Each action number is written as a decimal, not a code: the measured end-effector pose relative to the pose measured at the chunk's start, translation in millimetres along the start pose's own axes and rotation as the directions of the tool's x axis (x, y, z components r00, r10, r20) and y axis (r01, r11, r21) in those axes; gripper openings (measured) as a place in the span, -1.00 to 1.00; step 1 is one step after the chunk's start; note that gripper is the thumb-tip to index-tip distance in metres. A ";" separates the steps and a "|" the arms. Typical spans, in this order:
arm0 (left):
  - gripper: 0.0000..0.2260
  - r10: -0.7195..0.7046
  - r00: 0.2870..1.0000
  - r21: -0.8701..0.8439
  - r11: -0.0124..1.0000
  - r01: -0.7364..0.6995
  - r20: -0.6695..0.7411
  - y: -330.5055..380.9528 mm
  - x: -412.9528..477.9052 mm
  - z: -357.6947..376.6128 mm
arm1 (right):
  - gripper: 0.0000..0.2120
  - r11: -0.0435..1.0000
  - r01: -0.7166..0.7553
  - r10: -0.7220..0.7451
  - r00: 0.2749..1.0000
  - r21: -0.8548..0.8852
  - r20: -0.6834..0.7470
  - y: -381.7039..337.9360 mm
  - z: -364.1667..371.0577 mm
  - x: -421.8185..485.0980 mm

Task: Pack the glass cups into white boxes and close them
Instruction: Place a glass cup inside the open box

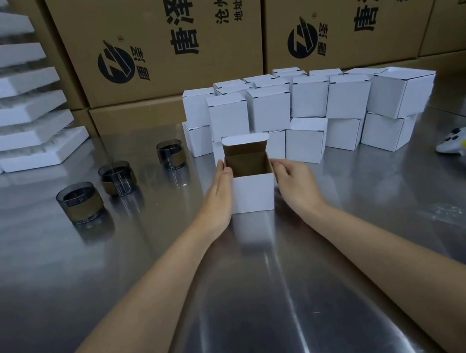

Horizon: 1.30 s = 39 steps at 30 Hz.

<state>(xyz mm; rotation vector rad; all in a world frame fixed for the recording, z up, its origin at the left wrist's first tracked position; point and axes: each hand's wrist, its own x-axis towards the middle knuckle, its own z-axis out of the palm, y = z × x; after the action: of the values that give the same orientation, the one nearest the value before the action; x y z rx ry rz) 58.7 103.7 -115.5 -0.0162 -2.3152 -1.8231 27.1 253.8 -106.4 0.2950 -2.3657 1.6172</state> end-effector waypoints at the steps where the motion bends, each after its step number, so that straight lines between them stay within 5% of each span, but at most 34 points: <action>1: -0.51 0.011 1.000 -0.005 1.000 -0.011 0.007 -1.3 0.4 -1.2 | -0.68 1.000 0.005 -0.005 1.000 -0.015 0.014 0.6 -0.9 0.3; 7: -0.56 0.050 0.998 0.010 0.999 -0.049 -0.029 0.4 0.7 -1.3 | -0.78 0.985 0.059 -0.044 0.995 0.163 -0.094 -4.3 -2.8 -2.2; 11: -0.59 0.077 0.997 -0.017 0.997 -0.077 -0.013 4.4 -3.1 -1.4 | -0.50 0.961 0.235 -0.245 0.968 0.145 0.050 -7.1 -7.7 -5.8; 14: -0.68 0.065 0.998 -0.093 0.994 -0.065 -0.003 10.2 -5.8 -3.2 | -0.40 0.962 0.210 -0.229 0.969 0.177 0.092 -9.1 -9.9 -3.1; 18: -0.86 0.036 0.999 -0.156 0.987 -0.038 -0.016 8.8 -7.1 -9.3 | -0.44 0.965 0.164 -0.198 0.968 0.207 0.155 -13.3 -13.2 -5.5; 22: -0.72 0.029 1.000 -0.201 0.979 -0.030 -0.010 10.7 -10.2 -13.7 | -0.51 0.965 0.248 -0.261 0.946 0.090 0.194 -14.6 -15.3 -8.6; 27: -0.81 0.053 0.997 -0.022 0.998 -0.052 0.050 8.9 -4.9 -29.0 | -0.67 0.986 0.156 -0.168 0.932 0.062 0.321 -16.2 -15.8 -10.6; 30: -0.94 0.052 0.998 0.040 0.998 -0.053 0.036 2.2 1.1 -36.9 | -0.53 0.989 -0.053 -0.029 0.845 0.137 0.534 -12.0 -18.1 -6.0; 33: -0.92 0.025 1.000 0.025 0.999 -0.024 -0.010 -2.6 5.6 -40.3 | -0.07 0.993 0.114 -0.095 0.763 0.012 0.639 -7.8 -20.8 -5.7; 37: -0.82 0.056 0.996 0.012 0.998 -0.055 -0.068 2.0 2.4 -40.7 | -0.01 0.983 0.183 -0.149 0.865 -0.025 0.480 -2.8 -10.6 -6.4; 39: -0.74 0.220 0.935 0.189 0.967 -0.172 -0.277 4.2 0.8 -49.3 | -0.09 0.987 0.160 -0.143 0.881 0.001 0.450 -2.1 -6.1 -4.6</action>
<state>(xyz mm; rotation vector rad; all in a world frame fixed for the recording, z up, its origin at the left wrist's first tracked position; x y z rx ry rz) 65.6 57.1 -100.4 0.0439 -2.1547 -1.4291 32.7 258.8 -103.9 0.9148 -2.6085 1.5602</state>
